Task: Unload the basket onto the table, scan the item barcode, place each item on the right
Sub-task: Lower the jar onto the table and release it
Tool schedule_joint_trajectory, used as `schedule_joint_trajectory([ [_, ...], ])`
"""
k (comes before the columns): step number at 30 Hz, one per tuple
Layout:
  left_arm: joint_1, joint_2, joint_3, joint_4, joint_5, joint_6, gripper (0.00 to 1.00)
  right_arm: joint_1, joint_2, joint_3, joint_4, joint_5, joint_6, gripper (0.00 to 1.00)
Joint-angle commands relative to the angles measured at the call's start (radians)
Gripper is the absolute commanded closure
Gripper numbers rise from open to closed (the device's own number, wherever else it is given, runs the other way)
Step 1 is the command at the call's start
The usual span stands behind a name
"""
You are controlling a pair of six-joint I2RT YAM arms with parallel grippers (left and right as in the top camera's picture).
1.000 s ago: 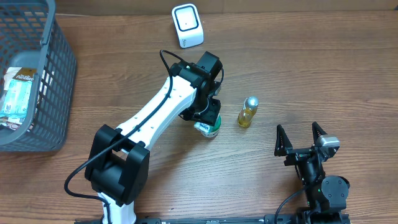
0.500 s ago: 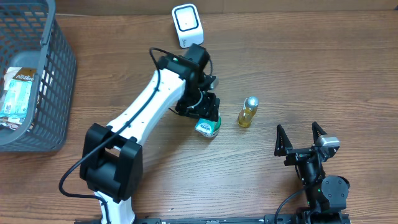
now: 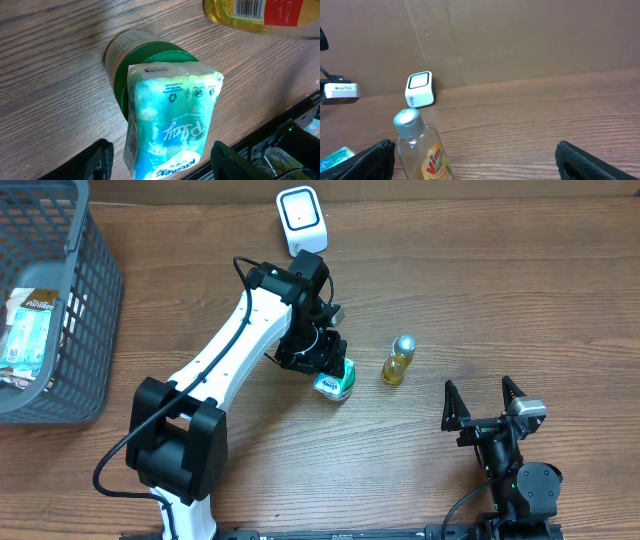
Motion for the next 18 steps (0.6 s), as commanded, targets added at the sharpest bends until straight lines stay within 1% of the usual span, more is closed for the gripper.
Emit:
schedule_joint_trajectory([
  [1, -0.004, 0.011, 0.014, 0.0, 0.0, 0.014, 0.36, 0.005, -0.003, -0.01, 0.004, 0.008, 0.003, 0.0],
  [7, -0.003, 0.019, 0.005, 0.012, -0.003, -0.008, 0.41, 0.005, -0.003, -0.01, 0.004, 0.008, 0.003, 0.0],
  [16, -0.003, 0.019, -0.048, 0.058, -0.004, -0.035, 0.45, 0.005, -0.003, -0.01, 0.004, 0.008, 0.003, 0.0],
  [18, -0.001, 0.019, -0.064, 0.074, -0.004, -0.035, 0.49, 0.005, -0.003, -0.01, 0.004, 0.008, 0.003, 0.0],
])
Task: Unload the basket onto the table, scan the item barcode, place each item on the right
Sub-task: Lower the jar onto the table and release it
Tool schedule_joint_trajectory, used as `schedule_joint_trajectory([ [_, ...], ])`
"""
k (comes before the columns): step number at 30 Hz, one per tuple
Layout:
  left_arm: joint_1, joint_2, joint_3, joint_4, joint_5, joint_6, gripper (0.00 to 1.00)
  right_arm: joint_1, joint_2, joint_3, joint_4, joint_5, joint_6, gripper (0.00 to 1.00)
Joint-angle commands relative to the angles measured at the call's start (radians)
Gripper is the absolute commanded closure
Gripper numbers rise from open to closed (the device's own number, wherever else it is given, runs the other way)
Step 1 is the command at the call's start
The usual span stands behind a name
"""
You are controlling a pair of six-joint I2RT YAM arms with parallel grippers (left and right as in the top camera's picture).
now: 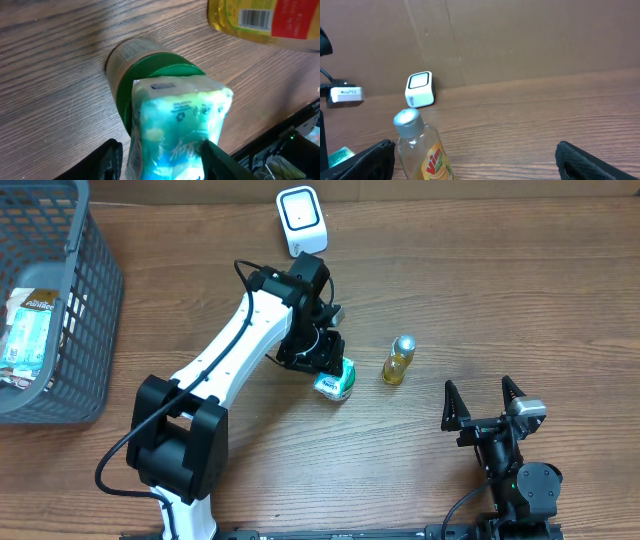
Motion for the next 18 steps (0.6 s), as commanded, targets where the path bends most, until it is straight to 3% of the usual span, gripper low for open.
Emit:
schedule_joint_trajectory([
  [1, -0.001, 0.015, -0.032, 0.017, -0.004, -0.011, 0.49, 0.005, -0.003, -0.01, 0.004, 0.008, 0.003, 0.0],
  [9, 0.0, 0.015, -0.038, 0.032, -0.005, -0.009, 0.6, 0.005, -0.003, -0.01, 0.004, 0.008, 0.003, 0.0],
  [12, 0.001, 0.014, -0.037, 0.037, -0.004, -0.008, 0.94, 0.005, -0.003, -0.01, 0.004, 0.008, 0.003, 0.0],
  [18, 0.035, 0.005, 0.02, 0.014, 0.013, -0.009, 0.96, 0.005, -0.003, -0.01, 0.004, 0.008, 0.003, 0.0],
])
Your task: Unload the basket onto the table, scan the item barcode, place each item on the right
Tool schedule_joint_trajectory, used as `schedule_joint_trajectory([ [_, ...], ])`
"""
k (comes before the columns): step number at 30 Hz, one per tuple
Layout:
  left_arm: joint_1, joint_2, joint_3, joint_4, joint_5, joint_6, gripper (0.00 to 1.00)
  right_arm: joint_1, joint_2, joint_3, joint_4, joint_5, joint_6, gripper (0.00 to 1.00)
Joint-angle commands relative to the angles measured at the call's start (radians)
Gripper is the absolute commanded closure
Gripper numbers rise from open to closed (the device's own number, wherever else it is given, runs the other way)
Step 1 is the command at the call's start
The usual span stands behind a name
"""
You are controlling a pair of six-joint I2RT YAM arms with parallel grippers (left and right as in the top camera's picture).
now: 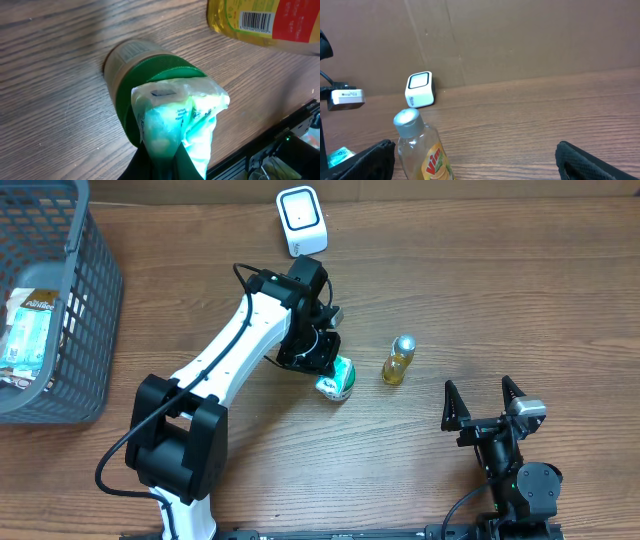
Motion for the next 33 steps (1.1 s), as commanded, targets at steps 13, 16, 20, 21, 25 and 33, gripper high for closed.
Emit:
schedule_joint_trajectory([
  [13, 0.063, -0.084, 0.091, -0.147, -0.533, -0.193, 0.96, 0.005, -0.003, -0.01, 0.004, 0.009, 0.003, 0.0],
  [16, 0.051, -0.078, 0.07, -0.175, -0.678, -0.3, 0.95, 0.005, -0.003, -0.01, 0.004, 0.009, 0.003, 0.0],
  [20, 0.02, -0.067, 0.017, -0.169, -0.82, -0.377, 0.96, 0.005, -0.003, -0.01, 0.004, 0.009, 0.003, 0.0],
  [21, 0.012, -0.066, -0.002, -0.163, -0.857, -0.394, 0.96, 0.005, -0.003, -0.01, 0.004, 0.009, 0.003, 0.0],
  [25, -0.021, -0.064, -0.094, -0.101, -0.968, -0.424, 0.96, 0.005, -0.003, -0.01, 0.004, 0.009, 0.003, 0.0],
  [33, -0.052, -0.064, -0.27, 0.101, -1.033, -0.425, 0.96, 0.005, -0.003, -0.01, 0.004, 0.009, 0.003, 0.0],
])
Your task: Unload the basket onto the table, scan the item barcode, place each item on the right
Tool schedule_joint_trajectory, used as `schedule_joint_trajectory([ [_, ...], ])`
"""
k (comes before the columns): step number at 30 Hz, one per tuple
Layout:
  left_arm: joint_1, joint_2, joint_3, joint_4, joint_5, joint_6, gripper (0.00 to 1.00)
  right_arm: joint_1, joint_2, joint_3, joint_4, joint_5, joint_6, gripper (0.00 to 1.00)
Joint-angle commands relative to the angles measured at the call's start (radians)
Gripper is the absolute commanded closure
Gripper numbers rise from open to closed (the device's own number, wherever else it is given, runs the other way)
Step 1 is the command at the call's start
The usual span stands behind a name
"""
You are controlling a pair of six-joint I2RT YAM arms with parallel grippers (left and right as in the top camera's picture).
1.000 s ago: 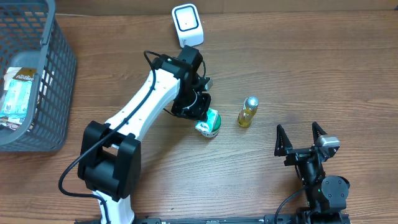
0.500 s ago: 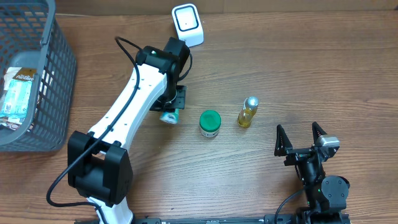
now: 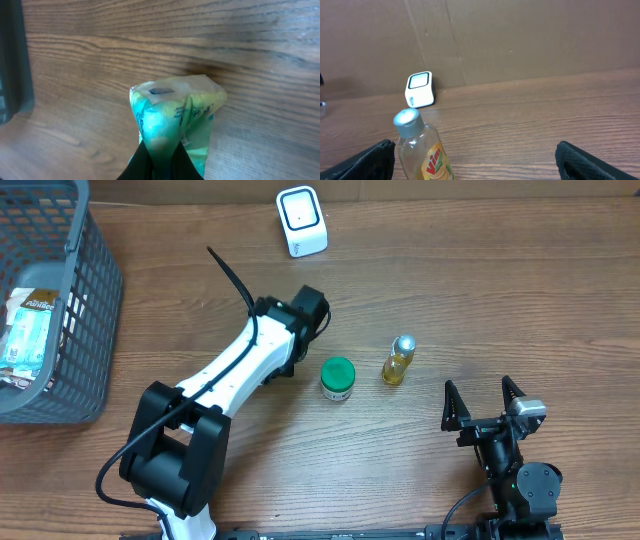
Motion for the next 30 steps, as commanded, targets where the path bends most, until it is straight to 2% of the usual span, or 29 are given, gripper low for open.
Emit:
schedule_joint_trajectory([
  [1, -0.01, -0.002, -0.065, 0.049, -0.088, -0.031, 0.96, 0.005, -0.003, -0.01, 0.004, 0.009, 0.003, 0.0],
  [13, -0.014, -0.002, -0.168, 0.138, -0.135, -0.027, 0.96, 0.005, -0.003, -0.01, 0.004, 0.009, 0.003, 0.0],
  [30, -0.013, -0.002, -0.168, 0.174, -0.05, -0.019, 0.7, 0.005, -0.003, -0.01, 0.004, 0.009, 0.003, 0.0],
])
